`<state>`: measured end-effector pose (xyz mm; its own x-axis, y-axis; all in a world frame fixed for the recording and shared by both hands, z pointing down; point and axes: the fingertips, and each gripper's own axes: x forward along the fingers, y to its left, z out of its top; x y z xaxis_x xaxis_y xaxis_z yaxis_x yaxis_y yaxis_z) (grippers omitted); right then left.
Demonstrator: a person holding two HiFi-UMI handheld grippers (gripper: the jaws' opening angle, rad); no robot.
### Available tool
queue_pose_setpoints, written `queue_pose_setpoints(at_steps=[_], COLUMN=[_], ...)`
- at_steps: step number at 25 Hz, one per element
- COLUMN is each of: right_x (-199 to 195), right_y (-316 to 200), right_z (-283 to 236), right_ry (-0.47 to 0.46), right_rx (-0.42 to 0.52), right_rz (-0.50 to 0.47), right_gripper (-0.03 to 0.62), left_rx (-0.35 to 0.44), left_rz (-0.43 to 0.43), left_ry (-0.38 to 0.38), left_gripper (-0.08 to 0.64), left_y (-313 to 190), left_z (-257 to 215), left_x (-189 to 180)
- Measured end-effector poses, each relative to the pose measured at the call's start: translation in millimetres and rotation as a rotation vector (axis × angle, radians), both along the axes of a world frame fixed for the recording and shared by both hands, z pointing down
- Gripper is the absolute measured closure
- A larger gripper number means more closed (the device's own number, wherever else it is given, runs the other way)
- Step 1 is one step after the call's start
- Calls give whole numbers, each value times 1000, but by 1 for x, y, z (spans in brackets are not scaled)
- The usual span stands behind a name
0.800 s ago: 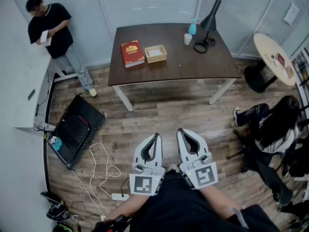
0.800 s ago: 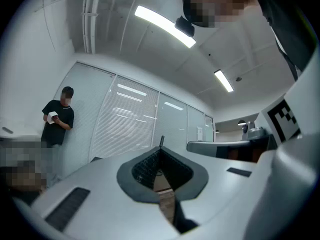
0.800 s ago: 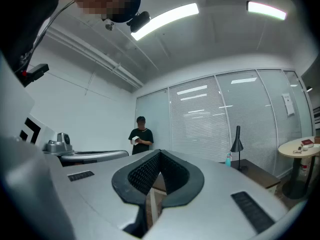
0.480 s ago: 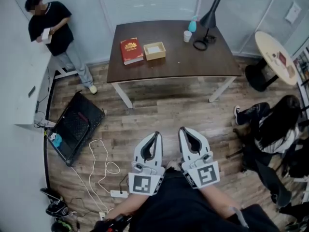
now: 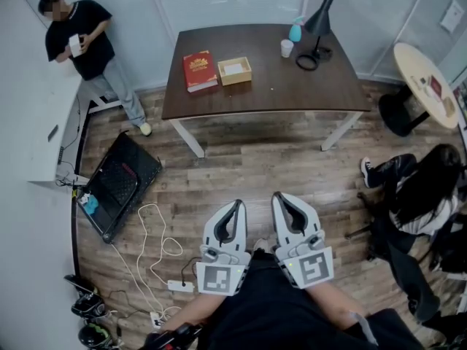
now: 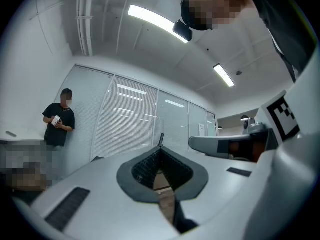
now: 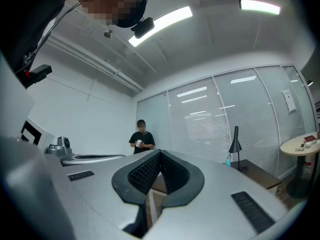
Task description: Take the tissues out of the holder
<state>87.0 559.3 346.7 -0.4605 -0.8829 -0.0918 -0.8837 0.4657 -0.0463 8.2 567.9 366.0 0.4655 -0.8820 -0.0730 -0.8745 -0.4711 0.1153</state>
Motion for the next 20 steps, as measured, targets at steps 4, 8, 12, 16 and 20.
queue_pose_setpoints(at_steps=[4,8,12,16,20], right_x=[21,35,50,63,66], right_y=[-1,1,-3,-15,-34], right_z=[0,11,17,21,16], right_ry=[46,32,46,18,10], right_rx=[14,-8,-21,-20,6], right_rz=[7,22,33,62,65], right_gripper=[583,583,583,583,583], left_rx=[-6,-46,-26,-12,12], left_rz=[-34,-35,-43,-23,-16], left_ry=[3,-6,-10,-8,-3], left_gripper=[561,561,561,561,561], left_y=[-1,0,-14,-25,-44], left_z=[1,17,14,14,12], left_x=[4,14,23,32,33])
